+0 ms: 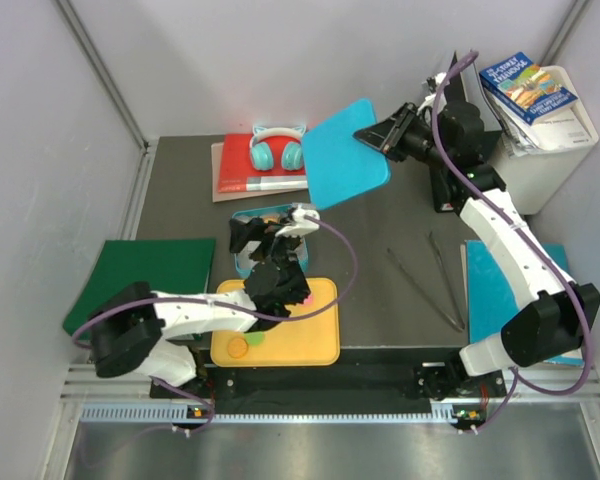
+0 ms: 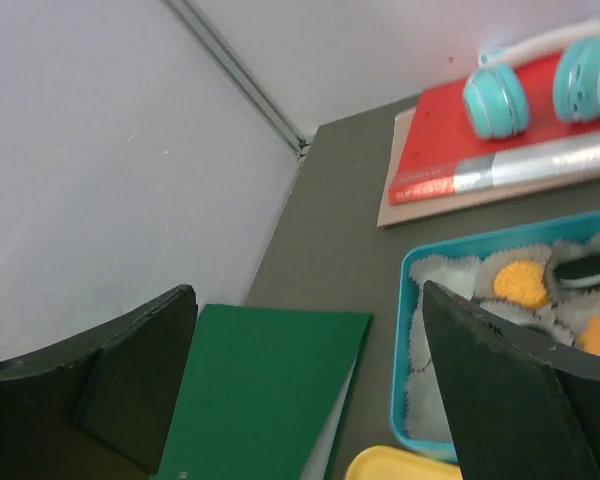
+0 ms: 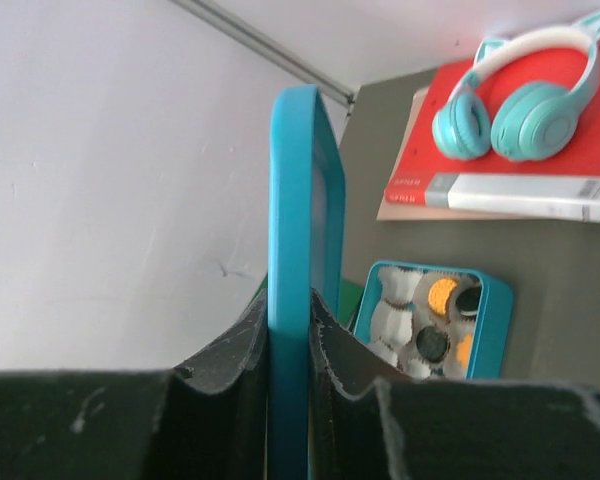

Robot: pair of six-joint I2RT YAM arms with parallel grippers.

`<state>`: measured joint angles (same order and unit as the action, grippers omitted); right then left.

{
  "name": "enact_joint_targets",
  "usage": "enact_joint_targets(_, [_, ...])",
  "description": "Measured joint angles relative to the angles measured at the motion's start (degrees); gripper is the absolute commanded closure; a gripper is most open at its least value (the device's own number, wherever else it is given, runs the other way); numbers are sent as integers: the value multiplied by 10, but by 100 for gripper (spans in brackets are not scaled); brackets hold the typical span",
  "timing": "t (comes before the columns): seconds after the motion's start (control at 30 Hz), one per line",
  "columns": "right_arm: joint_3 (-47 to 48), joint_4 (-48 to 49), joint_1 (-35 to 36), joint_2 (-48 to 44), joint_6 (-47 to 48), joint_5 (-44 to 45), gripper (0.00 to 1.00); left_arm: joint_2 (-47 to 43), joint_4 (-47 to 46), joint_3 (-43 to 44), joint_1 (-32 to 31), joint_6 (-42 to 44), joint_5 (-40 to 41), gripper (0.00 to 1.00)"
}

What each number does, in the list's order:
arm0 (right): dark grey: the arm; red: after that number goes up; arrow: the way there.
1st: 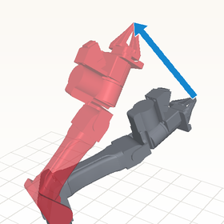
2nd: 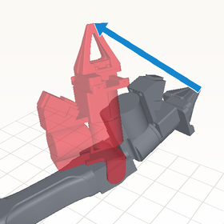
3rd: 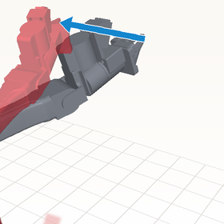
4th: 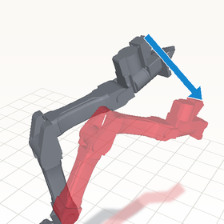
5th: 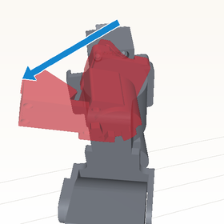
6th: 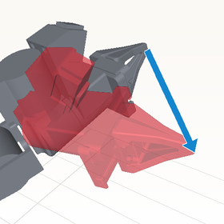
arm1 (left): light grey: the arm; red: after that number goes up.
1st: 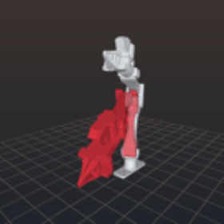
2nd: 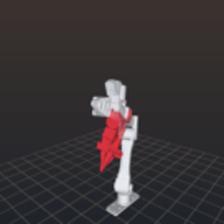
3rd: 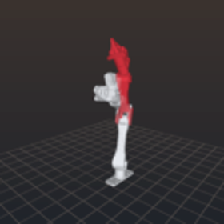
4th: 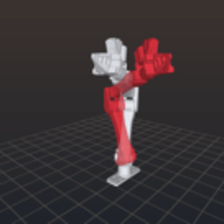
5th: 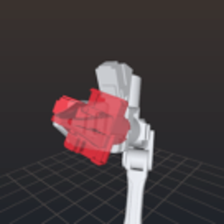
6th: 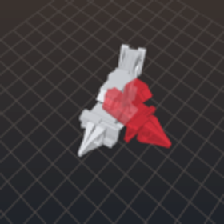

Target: Pack the cookies

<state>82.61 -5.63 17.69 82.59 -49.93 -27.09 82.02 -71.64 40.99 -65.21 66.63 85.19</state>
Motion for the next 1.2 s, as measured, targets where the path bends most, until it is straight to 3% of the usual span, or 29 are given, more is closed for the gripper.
enact_joint_targets(0.1, [14,4,-3,0,3,8,92,-59,117,5,19,-156,1,2])
enact_joint_targets(0.17, [21,9,-3,0,3,7,92,-105,348,56,50,-366,-11,2])
enact_joint_targets(0.23, [22,12,-3,0,3,4,92,-120,560,137,111,-578,-94,2])
enact_joint_targets(0.33, [21,16,-3,0,3,-5,92,-137,751,206,276,-834,-288,2])
enact_joint_targets(0.37, [20,19,-3,0,3,-9,92,-140,765,206,315,-852,-303,2])
enact_joint_targets(0.57, [-53,74,-3,-5,-8,-52,91,-142,869,172,473,-1048,-597,2])
enact_joint_targets(0.73, [-119,102,10,-1,-11,-73,92,-137,888,118,531,-1139,-728,7])
enact_joint_targets(0.87, [-146,137,44,13,-8,-81,96,-142,898,60,556,-1192,-779,38])
enact_joint_targets(0.9, [-152,153,53,20,-10,-84,97,-147,899,46,561,-1198,-783,60])
enact_joint_targets(1.0, [-177,219,69,45,-33,-93,99,-179,912,3,570,-1224,-780,93])
enact_joint_targets(1.2, [-209,407,74,154,-137,-106,100,-226,939,-11,570,-1251,-743,99])
